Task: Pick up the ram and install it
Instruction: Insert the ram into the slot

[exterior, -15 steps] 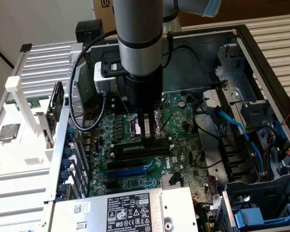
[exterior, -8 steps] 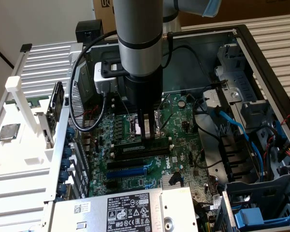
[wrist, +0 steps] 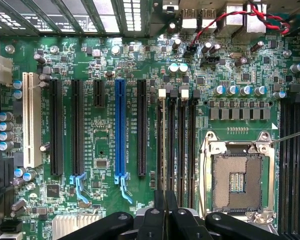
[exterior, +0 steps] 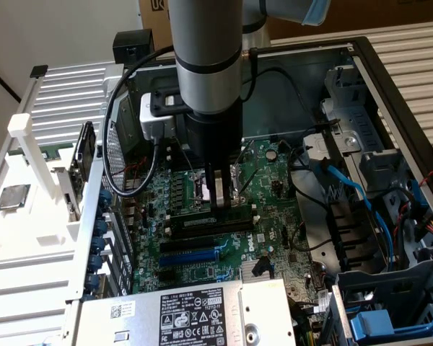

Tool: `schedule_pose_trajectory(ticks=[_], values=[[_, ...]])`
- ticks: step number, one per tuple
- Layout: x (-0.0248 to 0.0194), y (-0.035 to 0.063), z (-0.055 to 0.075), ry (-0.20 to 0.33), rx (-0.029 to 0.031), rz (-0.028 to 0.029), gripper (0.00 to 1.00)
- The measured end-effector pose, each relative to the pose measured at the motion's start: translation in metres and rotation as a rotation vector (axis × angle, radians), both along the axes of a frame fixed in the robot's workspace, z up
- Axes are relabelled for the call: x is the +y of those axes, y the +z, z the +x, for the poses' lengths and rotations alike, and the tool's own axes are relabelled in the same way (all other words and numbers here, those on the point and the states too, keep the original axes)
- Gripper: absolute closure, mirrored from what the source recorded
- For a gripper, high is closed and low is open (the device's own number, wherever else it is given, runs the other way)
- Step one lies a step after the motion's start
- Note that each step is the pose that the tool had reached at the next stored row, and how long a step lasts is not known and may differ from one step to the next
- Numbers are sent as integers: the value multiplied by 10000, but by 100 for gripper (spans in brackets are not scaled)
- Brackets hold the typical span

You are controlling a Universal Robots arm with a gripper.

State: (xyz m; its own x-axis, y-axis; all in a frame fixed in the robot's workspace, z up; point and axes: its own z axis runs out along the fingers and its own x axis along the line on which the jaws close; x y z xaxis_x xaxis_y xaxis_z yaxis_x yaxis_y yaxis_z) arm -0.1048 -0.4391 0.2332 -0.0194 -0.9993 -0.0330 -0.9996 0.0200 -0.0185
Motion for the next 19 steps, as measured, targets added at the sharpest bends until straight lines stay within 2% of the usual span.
schedule_pose_trajectory(ticks=[6, 19], values=[[0, 0, -9, -7, -62, 0, 88], [-2, 0, -15, -90, -63, -1, 88]])
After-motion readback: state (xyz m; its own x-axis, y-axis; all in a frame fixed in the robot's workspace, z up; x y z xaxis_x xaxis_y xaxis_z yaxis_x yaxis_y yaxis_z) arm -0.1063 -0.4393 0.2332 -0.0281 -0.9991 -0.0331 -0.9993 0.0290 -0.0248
